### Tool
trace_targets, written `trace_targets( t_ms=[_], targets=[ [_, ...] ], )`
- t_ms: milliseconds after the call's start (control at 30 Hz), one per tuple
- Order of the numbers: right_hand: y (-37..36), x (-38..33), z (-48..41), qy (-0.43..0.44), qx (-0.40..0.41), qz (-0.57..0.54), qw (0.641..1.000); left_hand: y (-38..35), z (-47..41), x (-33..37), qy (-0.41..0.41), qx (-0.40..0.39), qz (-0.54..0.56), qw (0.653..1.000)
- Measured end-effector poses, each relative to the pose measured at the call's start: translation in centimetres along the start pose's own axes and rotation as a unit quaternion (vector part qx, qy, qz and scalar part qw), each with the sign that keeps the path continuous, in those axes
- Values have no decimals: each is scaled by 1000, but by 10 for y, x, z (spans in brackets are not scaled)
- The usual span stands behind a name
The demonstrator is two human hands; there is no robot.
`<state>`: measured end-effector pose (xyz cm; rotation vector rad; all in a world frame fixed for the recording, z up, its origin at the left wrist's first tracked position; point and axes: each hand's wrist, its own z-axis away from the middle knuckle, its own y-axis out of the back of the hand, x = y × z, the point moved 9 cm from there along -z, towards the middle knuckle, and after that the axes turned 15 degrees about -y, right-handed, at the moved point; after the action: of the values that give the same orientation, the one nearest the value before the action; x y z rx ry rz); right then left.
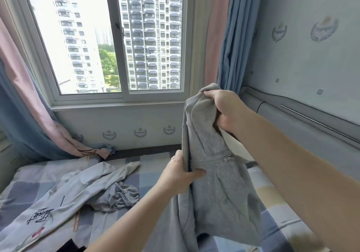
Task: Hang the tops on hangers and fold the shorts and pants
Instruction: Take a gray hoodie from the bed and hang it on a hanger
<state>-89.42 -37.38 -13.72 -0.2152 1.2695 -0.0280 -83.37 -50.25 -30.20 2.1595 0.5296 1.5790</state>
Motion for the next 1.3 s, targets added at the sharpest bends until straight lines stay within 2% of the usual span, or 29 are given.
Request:
trace_targets(
  t_ms=[267,367,467,567,633,767,833,900,1000,1100,1167,1300],
  targets=[
    [35,0,-8,-1,25,-30,999,16,-9,-17,-54,105,27,993],
    [44,2,-16,2,35,-1,999,39,-5,-18,-59,179,53,981],
    [49,0,-23,50,37,56,997,62,-2,-13,-71,235,50,968],
    [54,2,-29,92,38,142,985,74,-3,-1,-97,239,68,964],
    [64,7,-36,87,51,187,977,76,-4,8,-104,224,86,965],
    [96,24,-57,29,158,199,967,77,-4,16,-90,203,128,967],
    [95,32,-54,40,197,280,939,80,-3,15,-77,210,162,961],
    [70,40,-36,110,155,335,923,82,-1,9,-51,221,190,955],
    [23,77,14,197,-4,331,923,78,3,3,-15,238,233,943],
    [-10,146,48,183,-126,403,888,69,6,6,-5,231,277,933],
    [-16,188,48,137,-136,437,879,60,7,9,-7,204,301,931],
    [-8,202,38,106,-98,312,939,51,14,4,1,187,296,937]
  ],
)
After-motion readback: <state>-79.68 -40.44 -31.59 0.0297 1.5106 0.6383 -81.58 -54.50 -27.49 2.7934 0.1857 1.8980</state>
